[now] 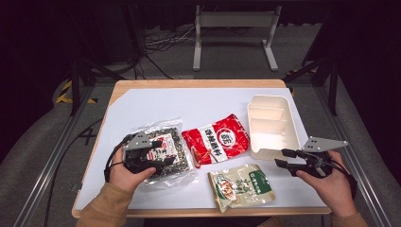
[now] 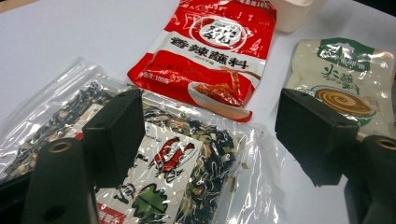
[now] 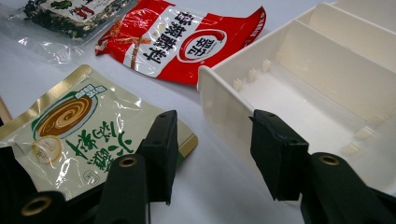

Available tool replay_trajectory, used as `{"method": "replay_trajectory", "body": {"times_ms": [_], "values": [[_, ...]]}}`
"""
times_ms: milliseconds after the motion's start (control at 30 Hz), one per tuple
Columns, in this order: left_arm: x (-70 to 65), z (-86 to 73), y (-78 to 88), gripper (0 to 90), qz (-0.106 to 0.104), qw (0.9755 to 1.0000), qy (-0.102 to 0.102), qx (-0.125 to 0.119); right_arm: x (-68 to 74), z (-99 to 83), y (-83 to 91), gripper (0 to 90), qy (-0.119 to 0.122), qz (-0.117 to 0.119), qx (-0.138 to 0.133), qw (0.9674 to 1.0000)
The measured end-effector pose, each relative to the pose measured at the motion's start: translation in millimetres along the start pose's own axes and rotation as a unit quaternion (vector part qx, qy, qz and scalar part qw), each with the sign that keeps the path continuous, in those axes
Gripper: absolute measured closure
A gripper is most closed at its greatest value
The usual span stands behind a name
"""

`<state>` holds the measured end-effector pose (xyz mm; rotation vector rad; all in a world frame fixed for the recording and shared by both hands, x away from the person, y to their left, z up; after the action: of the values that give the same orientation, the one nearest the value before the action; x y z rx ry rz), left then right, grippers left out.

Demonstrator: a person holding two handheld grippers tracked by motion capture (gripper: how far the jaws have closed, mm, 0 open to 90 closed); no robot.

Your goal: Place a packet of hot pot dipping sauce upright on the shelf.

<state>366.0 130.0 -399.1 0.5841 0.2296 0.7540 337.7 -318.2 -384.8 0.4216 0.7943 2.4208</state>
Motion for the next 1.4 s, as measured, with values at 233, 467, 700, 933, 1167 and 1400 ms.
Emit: {"method": "replay_trajectory", "body": {"times_ms": [233, 467, 700, 933, 1167, 1400], "values": [[0.4, -0.7, 1.6, 24.5, -0.001, 1.0, 0.004, -0.001, 3.5, -1.3, -2.1, 44.2, -0.015, -0.001, 0.009, 0.9999], [-0.4, -3.1, 1.3, 24.6, 0.0, 1.0, -0.001, 0.007, 8.4, -3.0, -5.0, 44.8, -0.032, 0.011, 0.033, 0.9989], [0.1, -4.2, 1.5, 24.7, 0.002, 1.0, -0.002, 0.009, 14.6, -5.6, -11.6, 46.6, -0.046, 0.026, 0.068, 0.9963], [-0.2, -5.7, -0.1, 25.0, 0.004, 0.9998, 0.001, 0.017, 17.6, -11.9, -20.5, 48.2, -0.069, 0.048, 0.093, 0.9921], [0.5, -6.4, -0.8, 25.3, 0.005, 0.9998, -0.002, 0.017, 20.8, -16.6, -29.8, 46.7, -0.078, 0.061, 0.117, 0.9882], [2.8, -8.5, -1.6, 25.3, 0.013, 0.9996, 0.002, 0.024, 19.5, -22.4, -37.1, 47.3, -0.081, 0.061, 0.136, 0.9855]]}}
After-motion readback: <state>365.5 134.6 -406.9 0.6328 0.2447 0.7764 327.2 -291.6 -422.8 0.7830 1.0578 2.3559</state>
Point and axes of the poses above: each handheld gripper's, and its own axes: y roughly backward along the jaws, z roughly out of its top, x roughly to its left, the point moved 4 cm from there along -y, roughly forward along the jaws, and after that the axes turned 11 degrees about z, right-handed, at the moved point
